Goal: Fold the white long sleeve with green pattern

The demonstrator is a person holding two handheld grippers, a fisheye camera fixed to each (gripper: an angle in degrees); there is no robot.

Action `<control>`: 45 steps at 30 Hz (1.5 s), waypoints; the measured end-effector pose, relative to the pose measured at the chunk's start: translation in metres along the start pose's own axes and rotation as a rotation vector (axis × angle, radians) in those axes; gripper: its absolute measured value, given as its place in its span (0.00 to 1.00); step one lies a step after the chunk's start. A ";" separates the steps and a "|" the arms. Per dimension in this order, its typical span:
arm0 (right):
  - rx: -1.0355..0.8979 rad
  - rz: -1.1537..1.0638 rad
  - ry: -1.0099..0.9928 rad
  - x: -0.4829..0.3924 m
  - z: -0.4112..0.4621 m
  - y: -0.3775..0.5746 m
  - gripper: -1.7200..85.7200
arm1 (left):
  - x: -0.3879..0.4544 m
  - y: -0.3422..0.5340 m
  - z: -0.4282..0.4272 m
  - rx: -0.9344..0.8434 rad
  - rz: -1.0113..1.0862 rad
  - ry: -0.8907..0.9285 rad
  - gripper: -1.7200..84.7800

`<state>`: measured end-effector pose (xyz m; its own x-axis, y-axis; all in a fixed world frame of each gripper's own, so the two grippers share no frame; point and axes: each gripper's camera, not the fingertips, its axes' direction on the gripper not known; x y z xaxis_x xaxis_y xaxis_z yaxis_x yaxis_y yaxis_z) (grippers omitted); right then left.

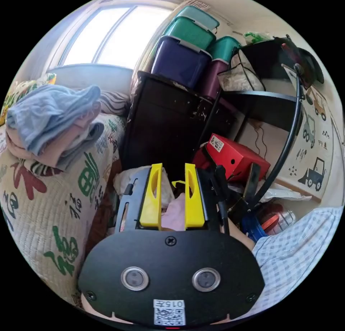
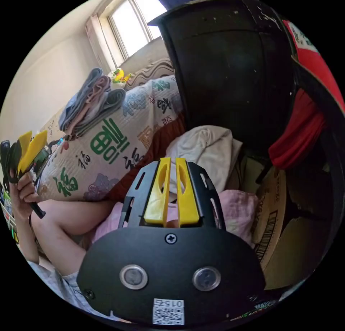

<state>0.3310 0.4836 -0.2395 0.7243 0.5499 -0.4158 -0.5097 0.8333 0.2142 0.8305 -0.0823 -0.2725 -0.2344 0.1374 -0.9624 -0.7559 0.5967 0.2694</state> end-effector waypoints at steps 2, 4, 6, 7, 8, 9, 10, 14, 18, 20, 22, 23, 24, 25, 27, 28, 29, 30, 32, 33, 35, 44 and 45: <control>-0.128 0.046 -0.032 0.013 0.041 -0.028 0.08 | -0.008 -0.011 0.042 -0.076 -0.028 -0.037 0.14; -0.222 0.044 -0.093 0.019 0.071 -0.050 0.10 | -0.022 -0.022 0.083 -0.153 -0.056 -0.054 0.14; -0.307 0.041 -0.132 0.026 0.099 -0.066 0.10 | -0.043 -0.036 0.144 -0.335 -0.041 -0.074 0.13; -0.354 0.035 -0.188 0.030 0.116 -0.073 0.10 | -0.048 -0.039 0.159 -0.393 -0.037 -0.076 0.13; -0.396 0.025 -0.225 0.031 0.131 -0.079 0.10 | -0.058 -0.045 0.184 -0.465 -0.029 -0.073 0.13; -0.416 0.014 -0.228 0.029 0.139 -0.082 0.10 | -0.065 -0.051 0.203 -0.491 -0.029 -0.070 0.13; -0.459 -0.023 -0.204 0.021 0.153 -0.088 0.10 | -0.068 -0.055 0.211 -0.496 -0.031 -0.066 0.13; -0.536 -0.159 0.013 -0.013 0.197 -0.101 0.10 | -0.072 -0.093 0.263 -0.484 0.018 -0.089 0.14; -0.506 -0.161 0.038 -0.010 0.220 -0.105 0.04 | -0.054 -0.116 0.317 -0.509 0.132 -0.117 0.15; -0.499 -0.138 -0.023 -0.001 0.234 -0.105 0.02 | -0.045 -0.111 0.344 -0.567 0.170 -0.133 0.15; -0.478 -0.136 -0.041 0.000 0.239 -0.104 0.02 | -0.043 -0.103 0.358 -0.581 0.175 -0.161 0.13; -0.462 -0.143 -0.043 -0.002 0.242 -0.102 0.02 | -0.045 -0.101 0.355 -0.557 0.153 -0.178 0.11; -0.453 -0.148 -0.043 -0.003 0.242 -0.101 0.02 | -0.048 -0.101 0.348 -0.548 0.134 -0.168 0.08; -0.420 -0.159 -0.046 -0.006 0.239 -0.098 0.02 | -0.049 -0.101 0.343 -0.545 0.127 -0.156 0.07; -0.327 -0.175 -0.057 -0.011 0.224 -0.095 0.05 | -0.055 -0.107 0.309 -0.482 0.099 -0.152 0.04; -0.231 -0.189 -0.043 -0.015 0.209 -0.090 0.10 | -0.057 -0.111 0.299 -0.458 0.087 -0.157 0.03; -0.150 -0.201 0.007 -0.017 0.199 -0.084 0.15 | -0.063 -0.119 0.276 -0.411 0.041 -0.155 0.03; -0.127 -0.200 0.045 -0.018 0.198 -0.082 0.17 | -0.068 -0.127 0.253 -0.361 0.003 -0.134 0.02; -0.231 -0.206 0.135 -0.022 0.228 -0.075 0.19 | -0.068 -0.135 0.219 -0.296 -0.015 -0.130 0.02; -0.302 -0.222 0.132 -0.024 0.243 -0.074 0.19 | -0.065 -0.136 0.197 -0.255 -0.019 -0.131 0.02; -0.495 -0.314 0.301 -0.044 0.296 -0.062 0.18 | -0.058 -0.130 0.172 -0.225 -0.020 -0.140 0.02; -0.154 -0.258 0.223 -0.036 0.237 -0.004 0.07 | 0.004 -0.047 0.018 -0.091 0.077 -0.267 0.02; -0.124 -0.250 0.219 -0.035 0.228 0.000 0.06 | 0.011 -0.035 -0.006 -0.059 0.075 -0.281 0.02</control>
<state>0.4111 0.4773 -0.0233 0.7241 0.2933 -0.6243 -0.3911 0.9201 -0.0214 0.8503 -0.1064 -0.2924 -0.1183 0.3977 -0.9099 -0.7789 0.5312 0.3334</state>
